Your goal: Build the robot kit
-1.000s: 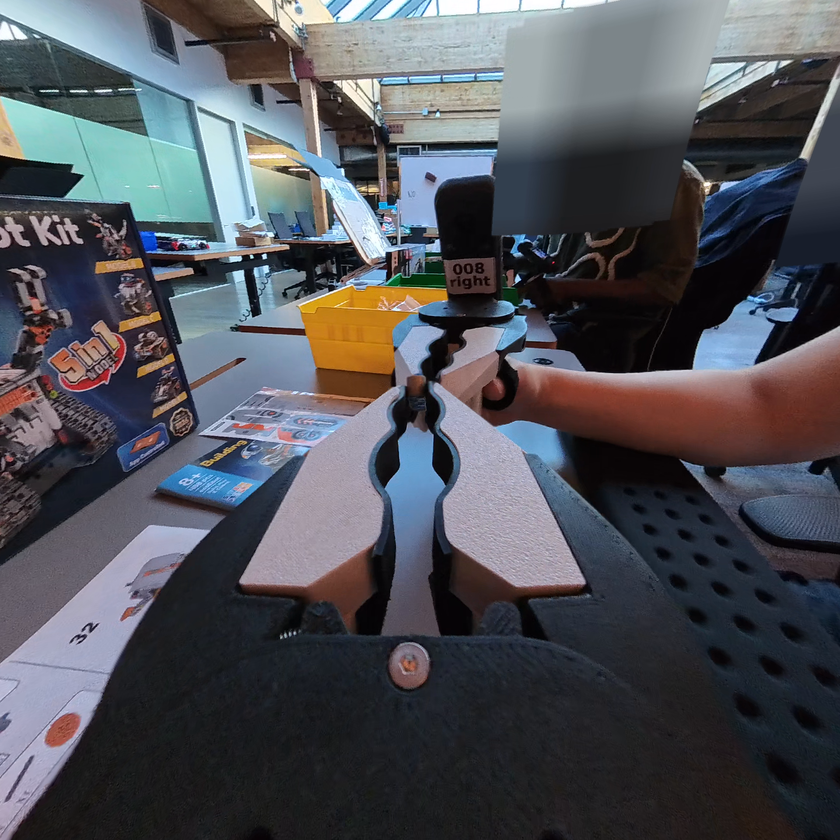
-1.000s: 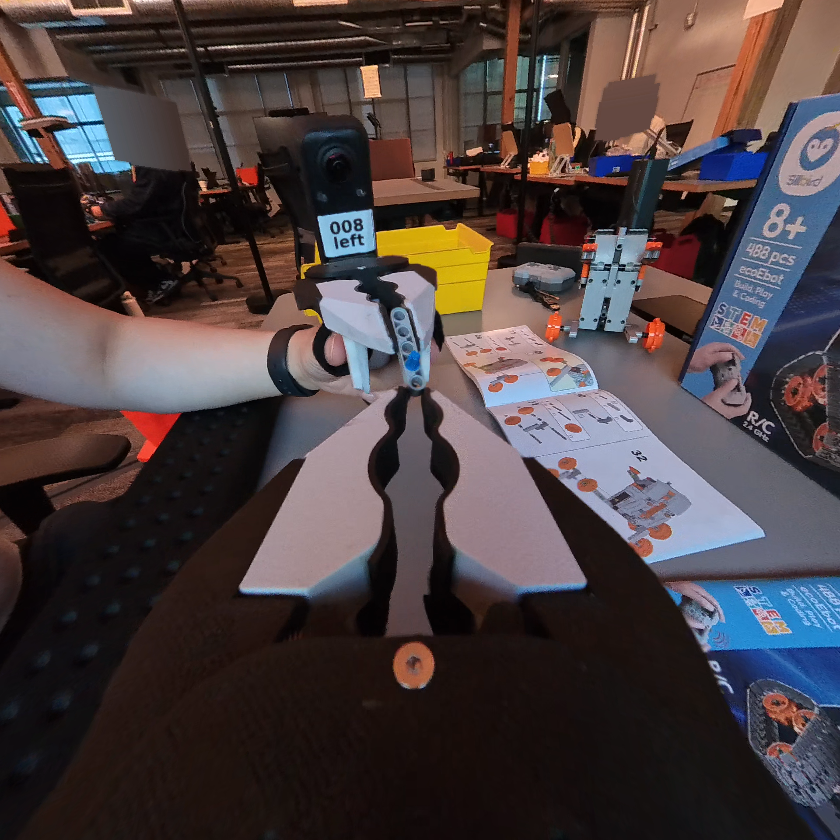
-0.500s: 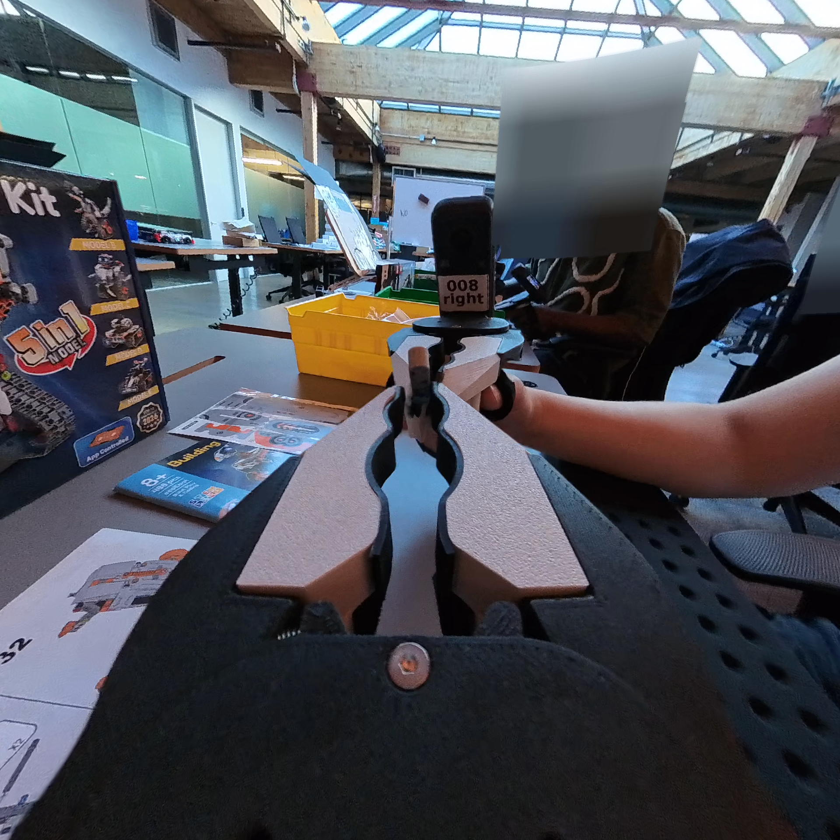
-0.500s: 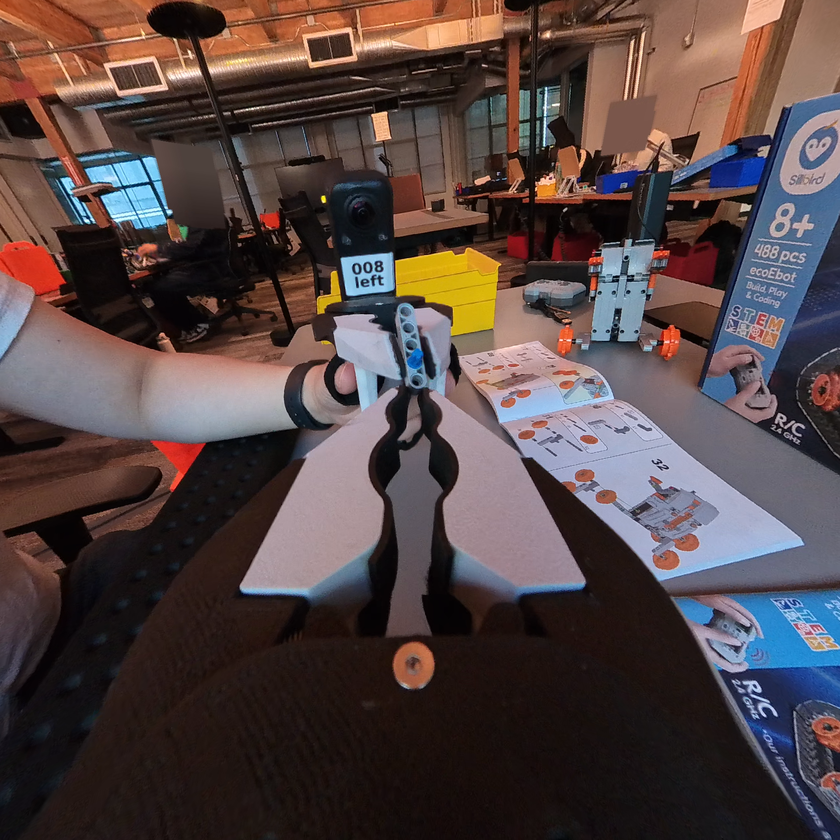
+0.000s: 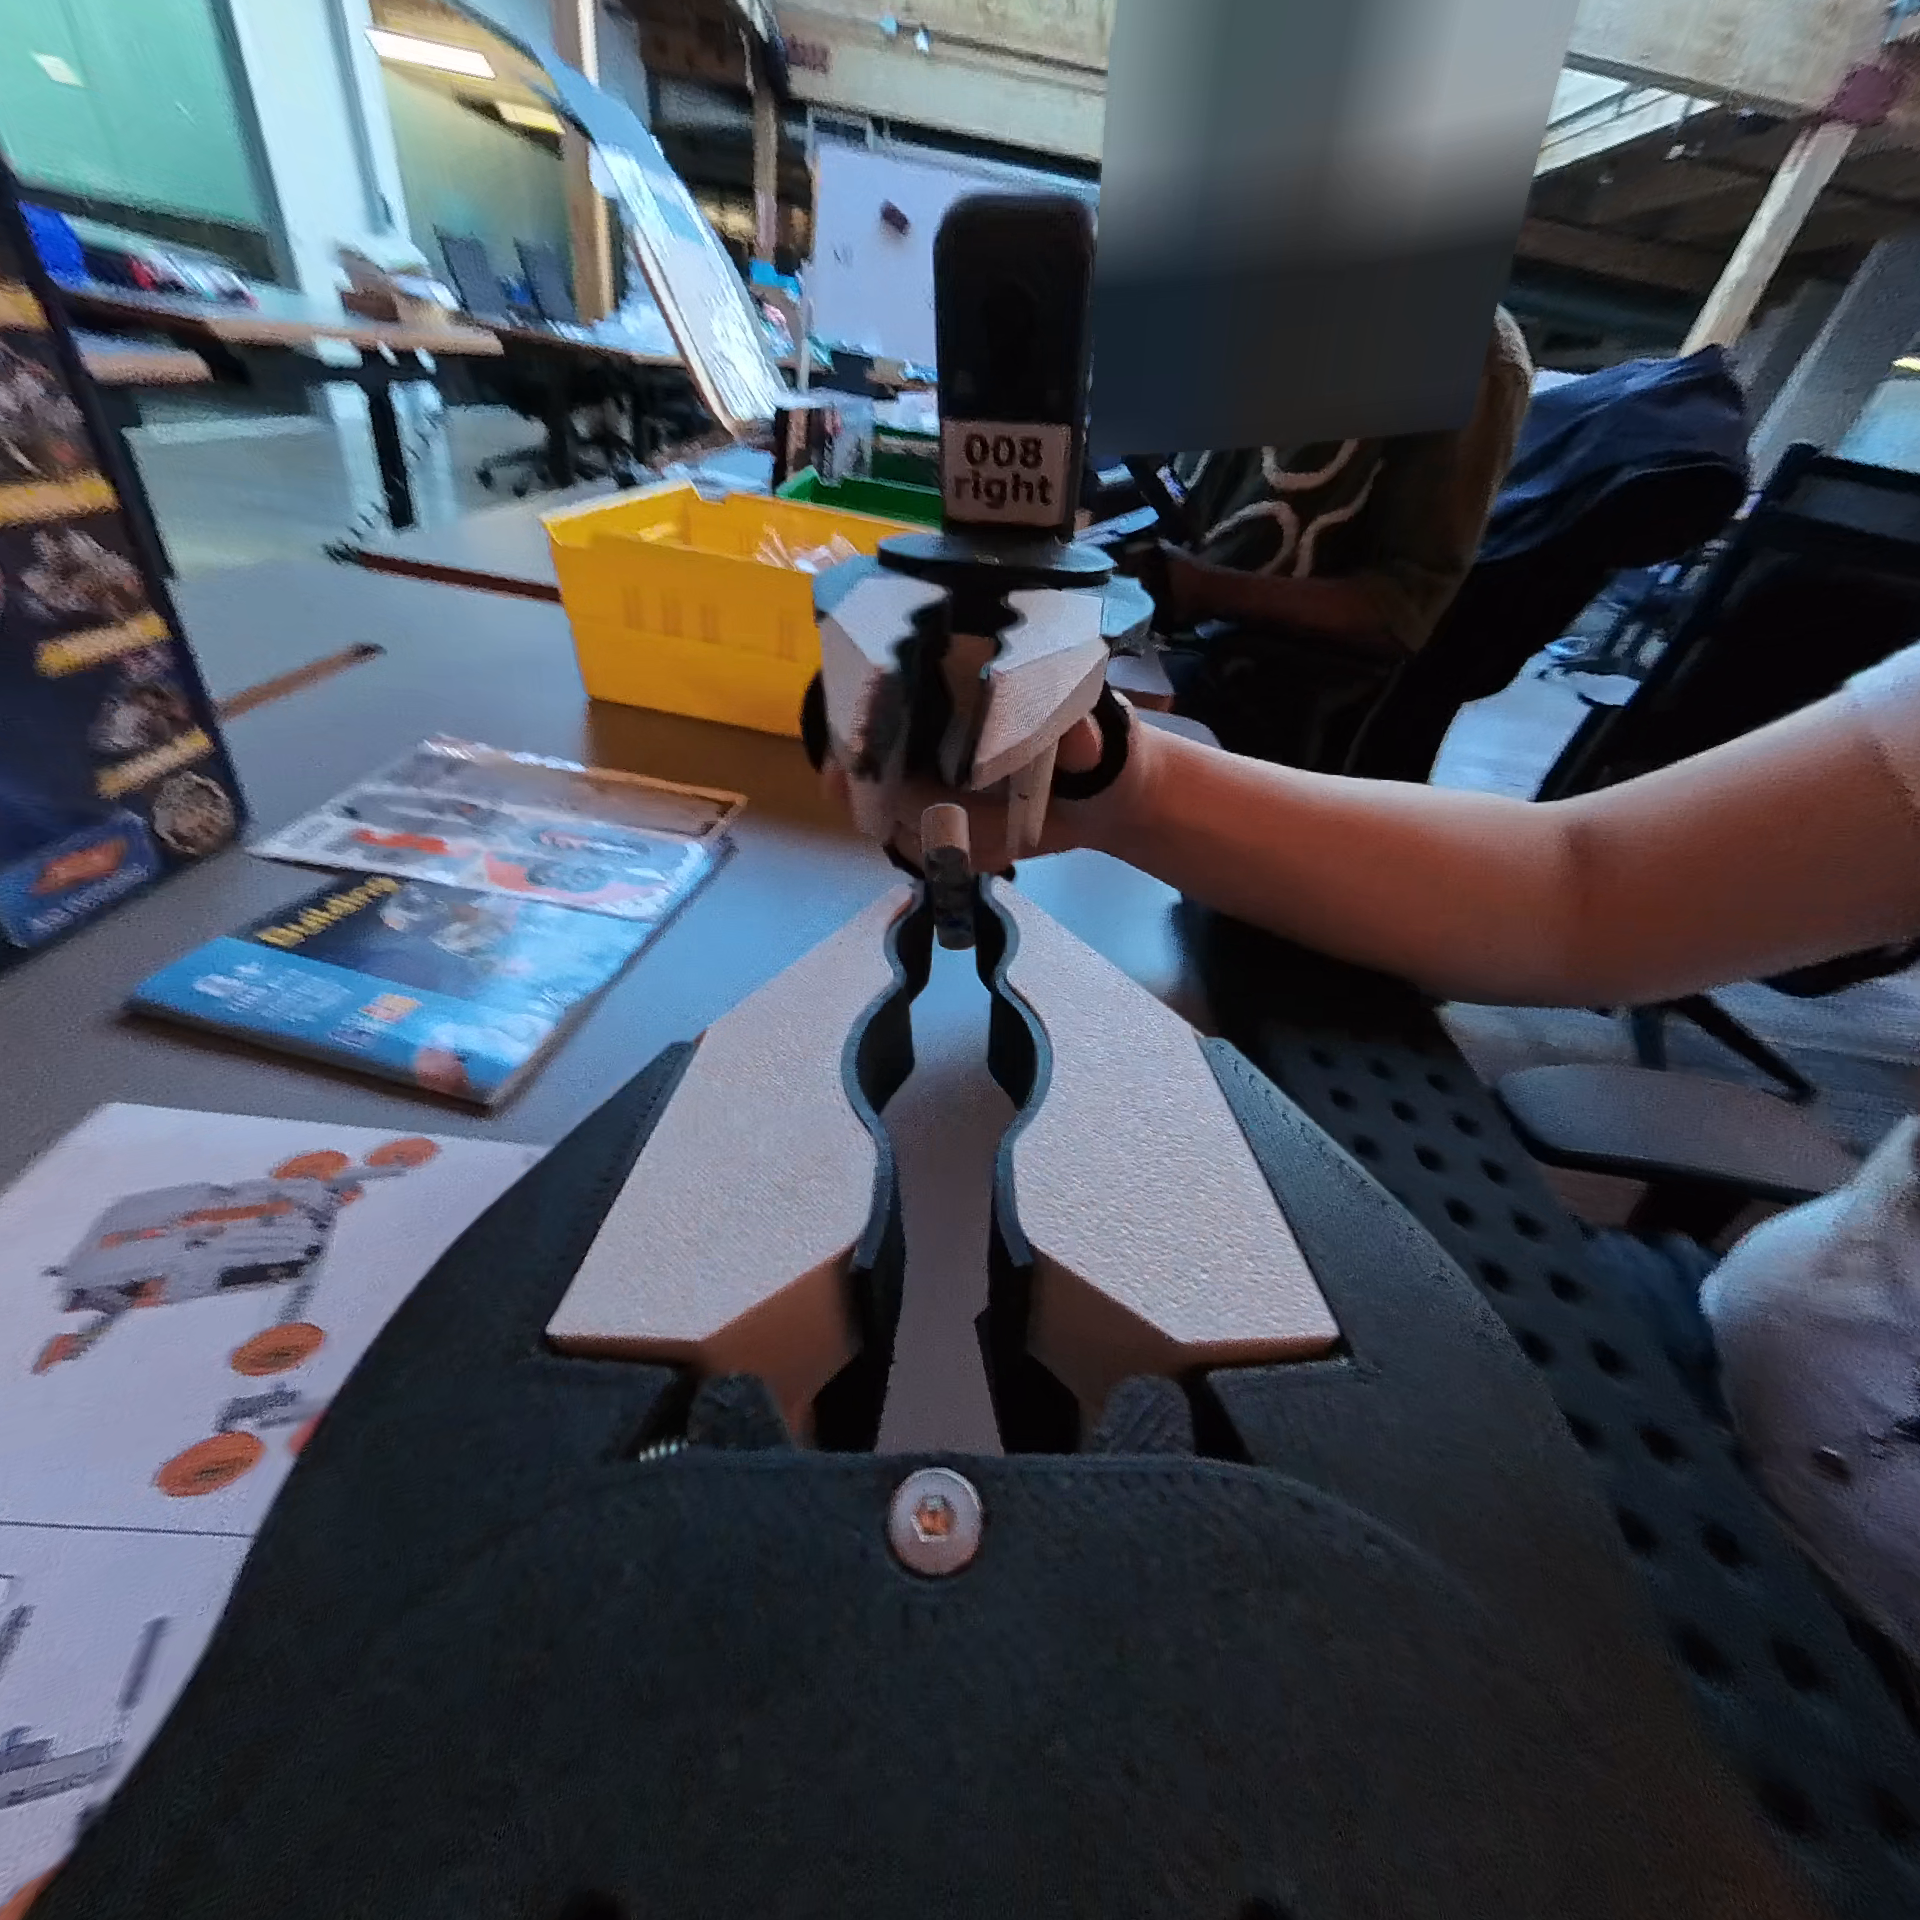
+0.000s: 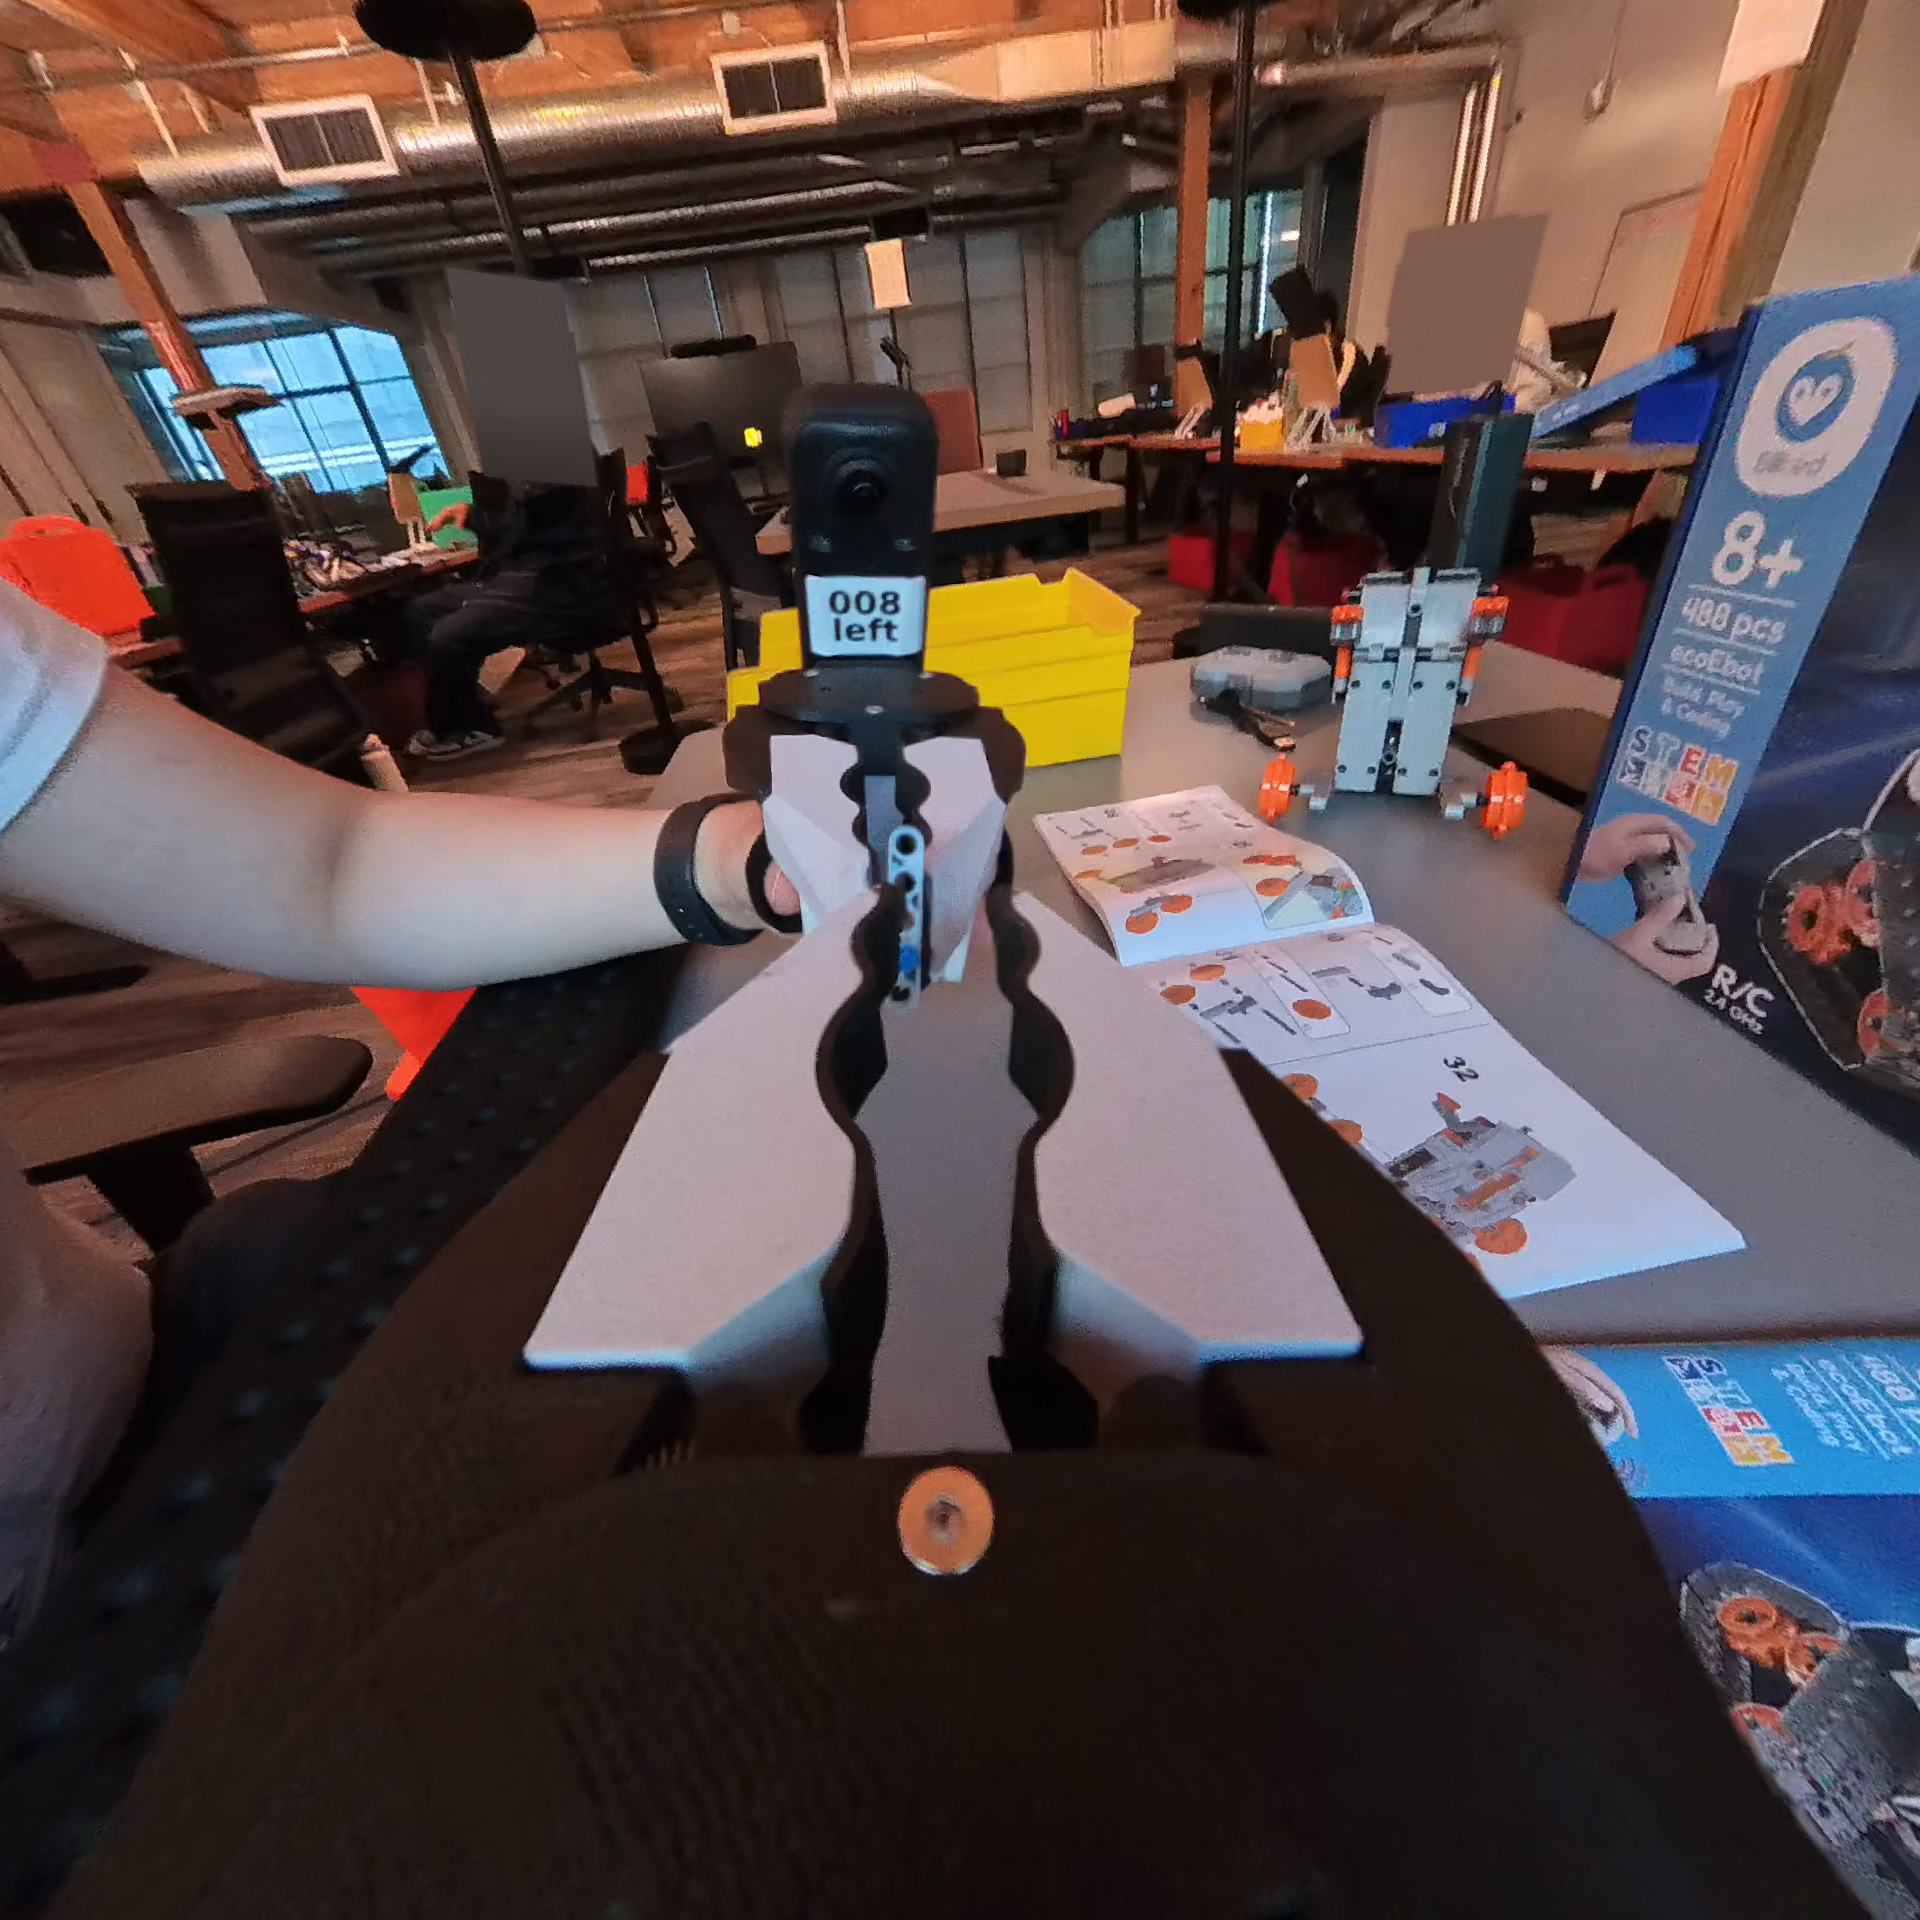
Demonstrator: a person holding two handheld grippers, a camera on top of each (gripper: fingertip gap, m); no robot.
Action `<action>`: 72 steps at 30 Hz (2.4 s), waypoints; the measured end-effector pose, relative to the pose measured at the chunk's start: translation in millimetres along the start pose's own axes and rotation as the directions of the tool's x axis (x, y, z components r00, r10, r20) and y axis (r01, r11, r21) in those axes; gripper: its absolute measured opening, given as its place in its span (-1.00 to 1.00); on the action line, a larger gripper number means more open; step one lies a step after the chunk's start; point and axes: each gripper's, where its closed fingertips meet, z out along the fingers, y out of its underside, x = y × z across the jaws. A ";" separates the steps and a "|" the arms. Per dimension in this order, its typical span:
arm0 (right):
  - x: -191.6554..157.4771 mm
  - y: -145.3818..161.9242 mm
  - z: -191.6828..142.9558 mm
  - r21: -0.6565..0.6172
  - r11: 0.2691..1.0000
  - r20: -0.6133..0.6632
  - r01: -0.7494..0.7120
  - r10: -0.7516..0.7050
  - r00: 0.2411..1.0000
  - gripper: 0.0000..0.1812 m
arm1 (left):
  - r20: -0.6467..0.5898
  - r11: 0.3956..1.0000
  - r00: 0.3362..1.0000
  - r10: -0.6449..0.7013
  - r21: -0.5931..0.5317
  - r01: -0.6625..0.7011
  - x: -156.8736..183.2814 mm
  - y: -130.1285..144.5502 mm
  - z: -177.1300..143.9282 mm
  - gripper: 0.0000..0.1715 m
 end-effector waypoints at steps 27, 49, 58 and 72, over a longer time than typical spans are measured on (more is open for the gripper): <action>61.5 129.0 -51.0 -0.584 0.766 -0.281 -0.271 0.123 0.952 -0.70 | 0.051 0.964 0.963 -0.263 0.034 0.262 -38.4 18.1 -27.2 -0.96; 118.5 -63.9 -11.5 -0.173 0.946 -0.639 0.276 -0.321 0.699 -0.93 | -0.081 0.633 0.840 -0.536 0.620 0.463 -119.5 -122.4 -25.7 -0.95; 89.5 -172.1 -44.1 -0.021 0.808 -0.701 0.589 -0.432 0.567 -0.95 | -0.056 0.712 0.908 -0.415 0.602 0.362 -102.2 -173.6 -3.6 -0.95; 79.0 -166.5 -23.0 -0.127 0.825 -0.721 0.550 -0.458 0.520 -0.94 | -0.166 0.630 0.899 -0.405 0.662 0.406 -70.0 -188.8 10.1 -0.95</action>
